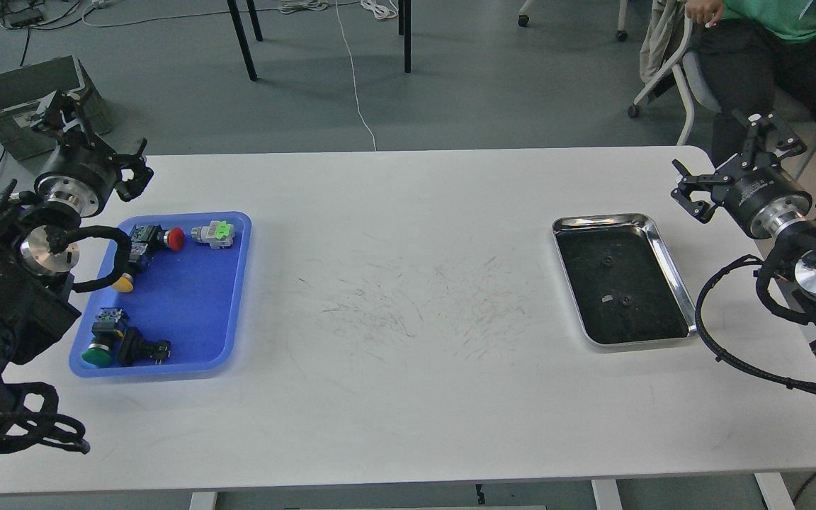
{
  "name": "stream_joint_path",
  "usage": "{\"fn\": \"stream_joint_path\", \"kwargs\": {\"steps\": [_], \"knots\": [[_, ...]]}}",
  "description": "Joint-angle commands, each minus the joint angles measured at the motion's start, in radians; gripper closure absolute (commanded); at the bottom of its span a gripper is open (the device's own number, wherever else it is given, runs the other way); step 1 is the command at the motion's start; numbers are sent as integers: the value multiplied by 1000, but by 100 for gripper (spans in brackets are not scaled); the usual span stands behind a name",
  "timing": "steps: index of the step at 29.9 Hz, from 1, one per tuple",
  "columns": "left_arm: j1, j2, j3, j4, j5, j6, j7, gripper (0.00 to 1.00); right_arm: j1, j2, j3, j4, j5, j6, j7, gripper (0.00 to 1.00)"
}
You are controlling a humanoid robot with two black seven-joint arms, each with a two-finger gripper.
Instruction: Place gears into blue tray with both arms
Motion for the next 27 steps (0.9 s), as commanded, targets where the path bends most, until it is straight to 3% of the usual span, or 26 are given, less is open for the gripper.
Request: {"fn": "stream_joint_path", "kwargs": {"steps": [1, 25, 27], "knots": [[1, 4, 2, 1, 4, 0, 9, 1, 0, 4, 2, 0, 0, -2, 0, 1], [-1, -13, 10, 6, 8, 0, 9, 1, 12, 17, 3, -3, 0, -3, 1, 1], [-2, -17, 24, 12, 7, 40, 0, 1, 12, 17, 2, 0, 0, -12, 1, 1]]}}
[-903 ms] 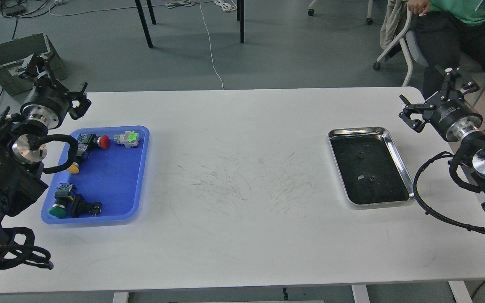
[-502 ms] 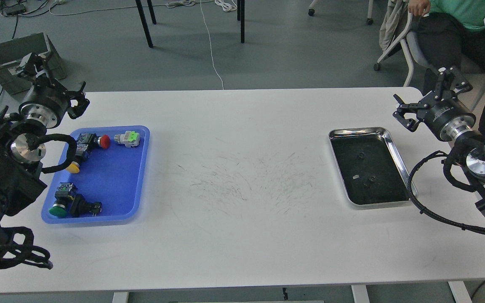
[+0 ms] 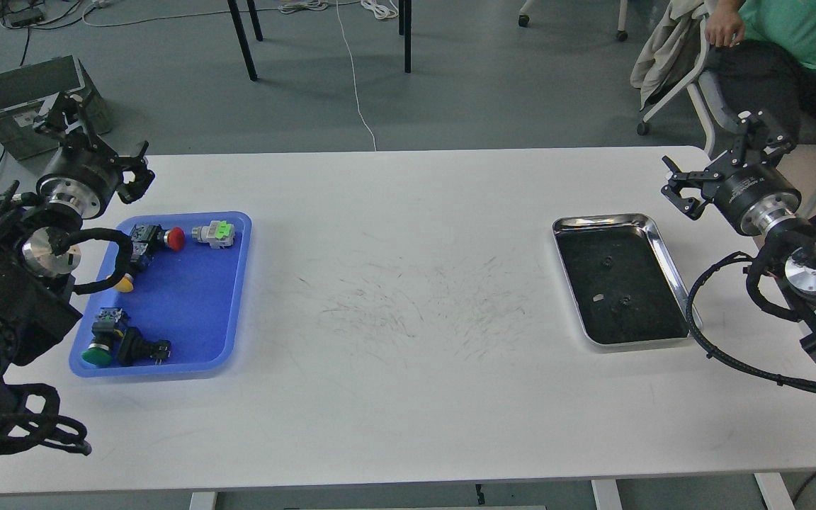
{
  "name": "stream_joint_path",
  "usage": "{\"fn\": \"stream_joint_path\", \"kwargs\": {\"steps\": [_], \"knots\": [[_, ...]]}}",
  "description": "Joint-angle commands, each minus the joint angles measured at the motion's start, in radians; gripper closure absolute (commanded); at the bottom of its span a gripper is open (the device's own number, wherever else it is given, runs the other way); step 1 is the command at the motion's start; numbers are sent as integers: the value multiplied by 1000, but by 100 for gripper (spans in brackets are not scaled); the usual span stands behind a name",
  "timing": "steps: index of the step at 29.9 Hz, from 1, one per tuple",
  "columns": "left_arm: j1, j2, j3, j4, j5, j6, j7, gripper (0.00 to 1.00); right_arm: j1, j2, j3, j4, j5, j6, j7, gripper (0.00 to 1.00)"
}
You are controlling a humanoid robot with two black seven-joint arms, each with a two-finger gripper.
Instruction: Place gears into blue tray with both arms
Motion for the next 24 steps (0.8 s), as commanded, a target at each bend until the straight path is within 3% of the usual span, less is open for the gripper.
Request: {"fn": "stream_joint_path", "kwargs": {"steps": [1, 3, 6, 12, 24], "knots": [[-3, -9, 14, 6, 0, 79, -12, 1, 3, 1, -2, 2, 0, -15, -1, 1], [-1, -6, 16, -3, 4, 102, -9, 1, 3, 1, -5, 6, 0, -27, -1, 1], [-3, -9, 23, -3, 4, 44, -2, 1, 10, 0, -8, 9, 0, -26, -1, 1], [-9, -9, 121, -3, 3, 38, 1, 1, 12, -2, -11, 9, -2, -18, -8, 1], [-17, 17, 112, -3, -5, 33, -12, 1, 17, -57, -43, 38, -5, -4, -13, 1]]}}
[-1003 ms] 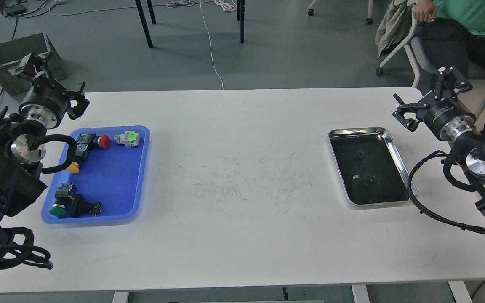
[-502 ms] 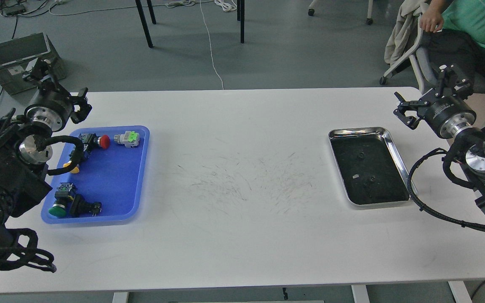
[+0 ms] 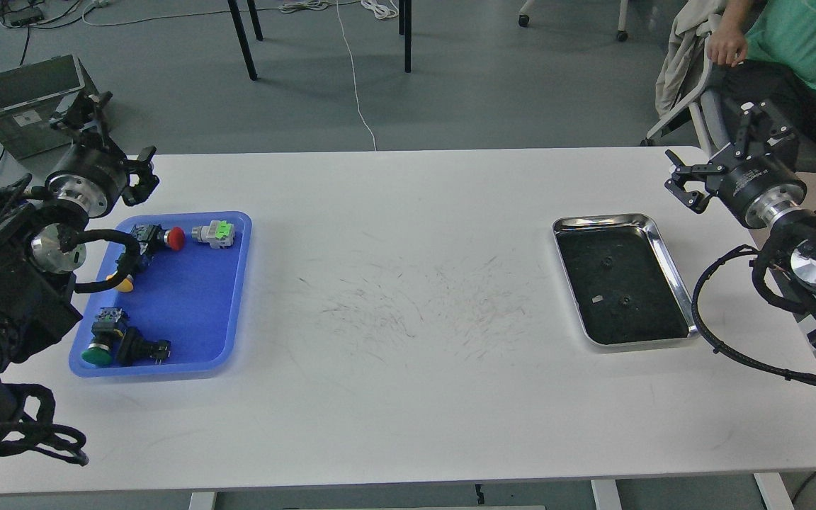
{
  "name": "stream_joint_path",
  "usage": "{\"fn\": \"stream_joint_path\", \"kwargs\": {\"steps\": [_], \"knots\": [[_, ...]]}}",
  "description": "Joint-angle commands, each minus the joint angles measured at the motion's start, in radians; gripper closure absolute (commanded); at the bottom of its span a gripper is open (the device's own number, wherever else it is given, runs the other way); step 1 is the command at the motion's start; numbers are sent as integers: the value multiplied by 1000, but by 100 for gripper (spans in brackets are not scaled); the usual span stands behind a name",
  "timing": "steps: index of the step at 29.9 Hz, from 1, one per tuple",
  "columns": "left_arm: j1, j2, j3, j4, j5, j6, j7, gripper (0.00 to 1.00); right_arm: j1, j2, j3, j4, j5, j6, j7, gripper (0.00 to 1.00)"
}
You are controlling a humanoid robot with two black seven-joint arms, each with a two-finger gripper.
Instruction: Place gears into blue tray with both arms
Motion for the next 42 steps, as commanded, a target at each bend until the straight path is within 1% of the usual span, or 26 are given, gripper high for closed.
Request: {"fn": "stream_joint_path", "kwargs": {"steps": [1, 3, 8, 11, 13, 15, 17, 19, 21, 26, 29, 31, 34, 37, 42], "knots": [[0, 10, -12, -1, -8, -17, -8, 1, 1, -12, -30, 19, 0, 2, -1, 1], [1, 15, -13, -1, -10, -41, -10, 1, 2, -13, -41, 21, 0, 2, 1, 1], [1, 19, -13, 1, -10, -41, -10, 1, 21, -29, -56, 24, -23, 2, 1, 1], [1, 22, -15, 4, -10, -41, -12, 1, 36, -58, -111, 31, -38, -4, 2, 1], [1, 22, -13, 4, -10, -41, -22, 1, 65, -99, -171, 71, -41, -6, 1, 1], [4, 19, -10, 4, -10, -41, -33, 1, 93, -156, -269, 109, -57, -6, 1, 1], [6, 13, -10, 4, -10, -41, -36, 1, 140, -187, -364, 143, -103, -6, -1, 1], [7, 13, -15, 4, -10, -41, -41, 1, 197, -210, -464, 168, -182, -6, -7, 1], [9, 13, -15, 4, -10, -41, -45, 1, 261, -225, -562, 185, -314, -7, -21, 1], [9, 9, -15, 4, -11, -41, -50, 1, 378, -210, -731, 194, -609, -7, -82, 1], [9, 9, -15, 4, -11, -41, -50, 1, 432, -156, -826, 196, -768, -6, -107, 1], [10, 9, -15, 4, -11, -41, -50, 1, 459, -124, -896, 211, -842, -6, -111, 1], [10, 10, -15, 4, -11, -41, -50, 1, 518, -106, -1024, 226, -946, -6, -113, 1], [10, 10, -15, 4, -10, -41, -50, 1, 562, -47, -1154, 220, -1015, -6, -113, 1], [12, 9, -13, 4, -10, -41, -51, 1, 573, 10, -1263, 200, -1084, -6, -113, 1]]}}
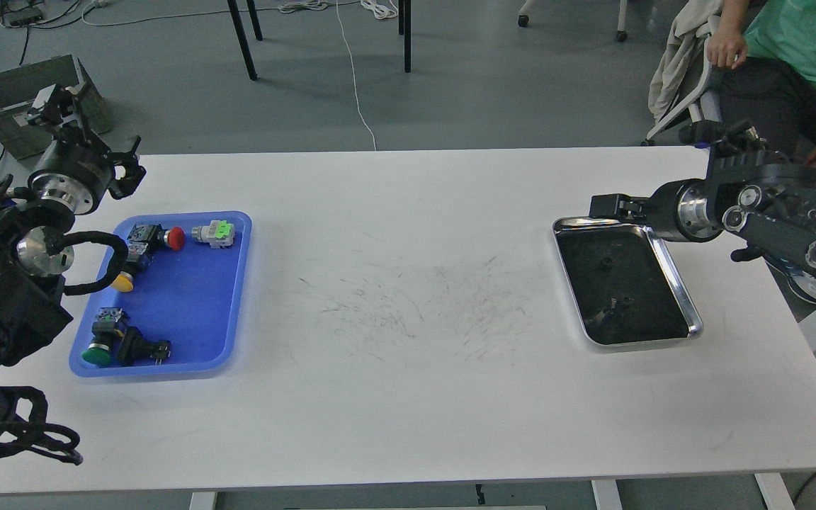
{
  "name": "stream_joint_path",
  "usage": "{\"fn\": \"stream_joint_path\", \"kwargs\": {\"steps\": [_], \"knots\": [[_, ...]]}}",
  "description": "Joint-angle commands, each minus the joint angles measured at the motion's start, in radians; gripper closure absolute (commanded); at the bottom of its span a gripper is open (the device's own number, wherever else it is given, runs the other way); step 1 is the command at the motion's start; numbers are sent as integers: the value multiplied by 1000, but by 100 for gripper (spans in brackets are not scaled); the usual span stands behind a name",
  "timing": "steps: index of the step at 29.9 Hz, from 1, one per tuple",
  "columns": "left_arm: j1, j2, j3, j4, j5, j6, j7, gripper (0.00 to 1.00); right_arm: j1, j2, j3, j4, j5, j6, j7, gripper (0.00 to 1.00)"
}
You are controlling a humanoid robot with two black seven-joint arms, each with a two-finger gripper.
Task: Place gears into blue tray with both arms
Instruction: 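Reach the right gripper into the silver tray and grasp a black gear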
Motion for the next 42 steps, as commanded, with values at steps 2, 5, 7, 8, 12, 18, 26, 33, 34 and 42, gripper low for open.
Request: {"fn": "stream_joint_path", "kwargs": {"steps": [2, 5, 7, 8, 12, 18, 26, 33, 34, 42], "knots": [[1, -3, 1, 0, 0, 0, -6, 1, -11, 45, -68, -23, -60, -2, 0, 1], [1, -3, 2, 0, 0, 0, -8, 1, -30, 68, -78, -48, -67, -3, 0, 2], [3, -1, 2, 0, 0, 0, -8, 1, -47, 83, -78, -75, -67, -9, 2, 2], [3, 0, 2, 0, 0, 0, -8, 1, -54, 91, -78, -95, -67, -15, 2, 2], [4, 0, 2, 0, 0, 0, -8, 1, -97, 135, -80, -172, -67, -29, 9, 2], [4, -1, 4, 0, 1, 0, -8, 1, -117, 154, -78, -189, -67, -54, 11, 2], [6, -3, 8, 0, 1, 0, -24, 1, -120, 168, -80, -192, -67, -57, 11, 8], [6, 0, 13, 0, 1, 0, -40, 1, -125, 198, -83, -241, -67, -61, 11, 22], [4, 0, 13, 0, 1, 0, -40, 1, -126, 201, -85, -244, -67, -61, 11, 25], [4, 0, 13, 0, 3, 0, -40, 1, -134, 205, -115, -247, -70, -60, 9, 44]]}}
